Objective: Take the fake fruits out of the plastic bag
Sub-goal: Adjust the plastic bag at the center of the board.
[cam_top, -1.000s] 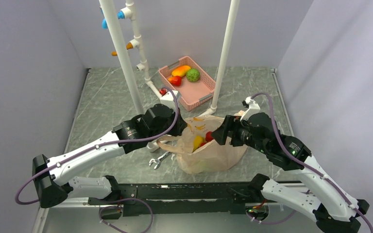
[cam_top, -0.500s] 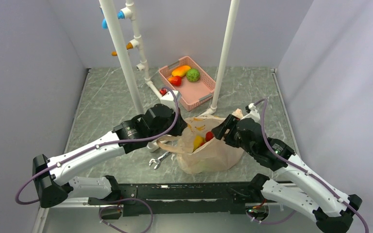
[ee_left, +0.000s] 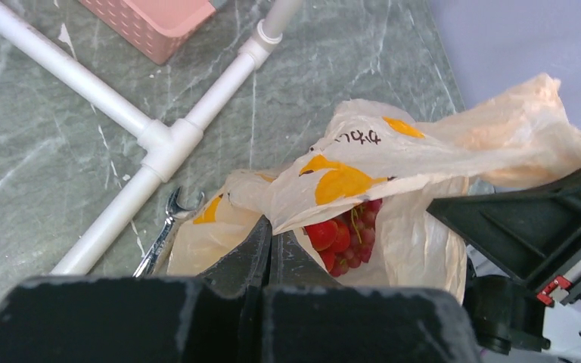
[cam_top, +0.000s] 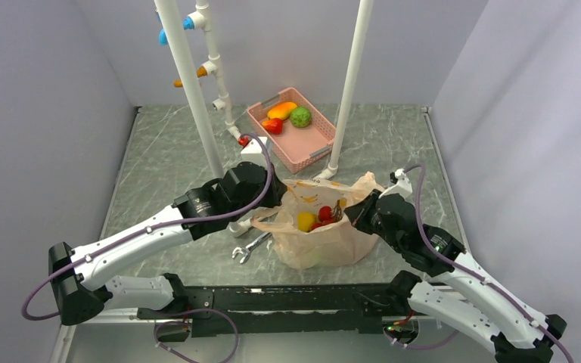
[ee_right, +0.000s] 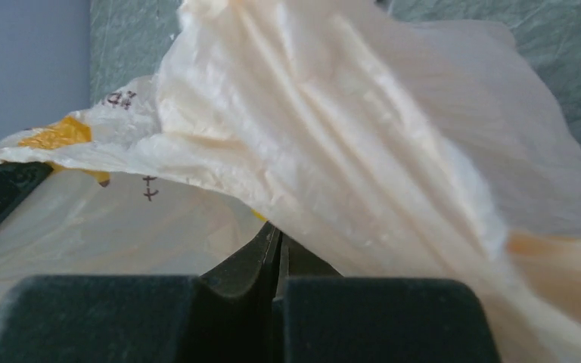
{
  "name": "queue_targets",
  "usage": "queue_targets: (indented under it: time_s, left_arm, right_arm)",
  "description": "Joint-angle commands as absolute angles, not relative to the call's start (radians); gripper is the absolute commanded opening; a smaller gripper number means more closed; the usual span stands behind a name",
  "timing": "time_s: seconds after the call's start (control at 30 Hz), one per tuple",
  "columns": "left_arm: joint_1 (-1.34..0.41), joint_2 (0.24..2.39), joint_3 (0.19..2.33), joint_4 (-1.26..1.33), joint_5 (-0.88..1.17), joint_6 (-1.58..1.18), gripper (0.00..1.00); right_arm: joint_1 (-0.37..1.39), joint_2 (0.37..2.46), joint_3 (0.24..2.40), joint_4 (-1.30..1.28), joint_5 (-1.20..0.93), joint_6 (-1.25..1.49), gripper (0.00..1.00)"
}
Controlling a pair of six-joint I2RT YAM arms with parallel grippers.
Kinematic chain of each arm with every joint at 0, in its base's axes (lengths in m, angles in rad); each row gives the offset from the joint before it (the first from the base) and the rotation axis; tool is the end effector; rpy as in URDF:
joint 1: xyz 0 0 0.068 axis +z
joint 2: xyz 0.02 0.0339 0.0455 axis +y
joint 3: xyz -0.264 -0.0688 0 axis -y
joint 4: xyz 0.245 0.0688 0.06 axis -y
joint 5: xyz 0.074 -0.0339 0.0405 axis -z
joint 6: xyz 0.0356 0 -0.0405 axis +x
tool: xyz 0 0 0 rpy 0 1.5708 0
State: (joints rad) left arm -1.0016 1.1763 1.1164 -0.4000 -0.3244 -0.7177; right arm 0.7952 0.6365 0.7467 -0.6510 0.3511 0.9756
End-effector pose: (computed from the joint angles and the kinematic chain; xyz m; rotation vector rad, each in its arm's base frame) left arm 0.1514 -0.2156 0.3546 0.0851 2.0882 -0.7556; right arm 0.1045 0.0890 0.3017 0.4073 2.1152 0.6984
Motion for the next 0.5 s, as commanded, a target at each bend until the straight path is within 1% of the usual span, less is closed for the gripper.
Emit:
queue_targets:
  time_s: [0.0, 0.27, 0.37, 0.47]
  left_arm:
    - [-0.998, 1.16, 1.144, -0.365, -0.411, -0.762, 0.0]
    - [-0.992, 1.143, 1.146, -0.369, -0.474, -0.763, 0.0]
    - [-0.985, 1.137, 1.146, -0.374, -0.488, -0.762, 0.0]
    - [-0.977, 1.128, 1.145, -0.379, -0.496, -0.761, 0.0]
  right_arm:
    - [0.795, 0.579, 0.77, -0.729, 0.371, 0.958, 0.0]
    - [0.798, 0.39, 0.712, -1.022, 0.133, 1.162, 0.0]
    - [0.797, 0.336, 0.709, -1.134, 0.079, 1.205, 0.0]
    - [0.796, 0.299, 0.77, -1.231, 0.084, 1.209, 0.0]
